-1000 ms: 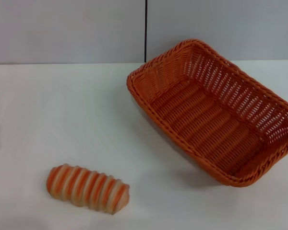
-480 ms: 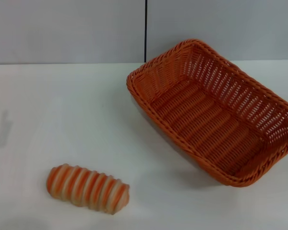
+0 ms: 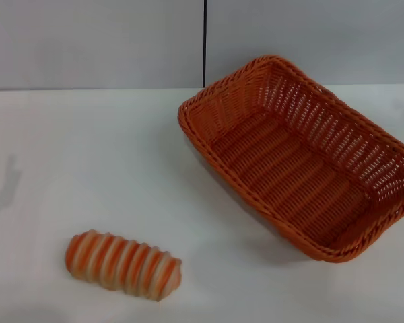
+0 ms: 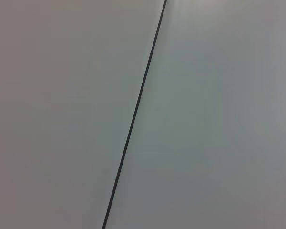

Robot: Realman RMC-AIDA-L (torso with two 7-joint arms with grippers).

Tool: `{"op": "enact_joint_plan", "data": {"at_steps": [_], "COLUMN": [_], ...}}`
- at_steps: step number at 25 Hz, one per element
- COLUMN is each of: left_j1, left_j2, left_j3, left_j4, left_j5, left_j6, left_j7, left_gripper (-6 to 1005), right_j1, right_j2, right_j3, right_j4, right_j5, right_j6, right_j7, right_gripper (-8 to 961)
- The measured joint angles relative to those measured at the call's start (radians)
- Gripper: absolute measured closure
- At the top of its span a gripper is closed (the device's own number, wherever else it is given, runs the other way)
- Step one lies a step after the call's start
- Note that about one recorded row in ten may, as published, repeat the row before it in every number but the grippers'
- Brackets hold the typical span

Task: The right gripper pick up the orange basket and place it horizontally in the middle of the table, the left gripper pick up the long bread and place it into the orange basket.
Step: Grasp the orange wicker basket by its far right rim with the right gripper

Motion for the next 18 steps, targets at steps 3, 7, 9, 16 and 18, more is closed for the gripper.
{"op": "enact_joint_plan", "data": {"at_steps": [3, 7, 9, 16, 18], "left_j1": [0.001, 0.003, 0.004, 0.004, 0.004], "left_j2": [0.000, 0.002, 0.003, 0.001, 0.001], "left_j3": [0.002, 0.004, 0.006, 0.015, 0.015], "left_j4": [0.002, 0.012, 0.013, 0.014, 0.014], "left_j5": [-0.001, 0.000, 0.002, 0.003, 0.003], "left_j6": [-0.004, -0.007, -0.008, -0.008, -0.008], "left_j7": [-0.046, -0.081, -0.078, -0.081, -0.083], "left_gripper": [199, 199, 199, 199, 199], "right_j1": [0.061, 0.124, 0.147, 0.214, 0.228], "right_j2": [0.003, 0.012, 0.019, 0.059, 0.072], "right_j3": [-0.036, -0.091, -0.114, -0.225, -0.223], "right_j4": [-0.079, -0.124, -0.114, -0.028, -0.023], "right_j5": [-0.172, -0.357, -0.410, -0.545, -0.585], "right_j6": [0.051, 0.088, 0.092, 0.063, 0.053], "right_j7": [0.077, 0.143, 0.145, 0.133, 0.127], "right_gripper": [128, 128, 128, 128, 128]}}
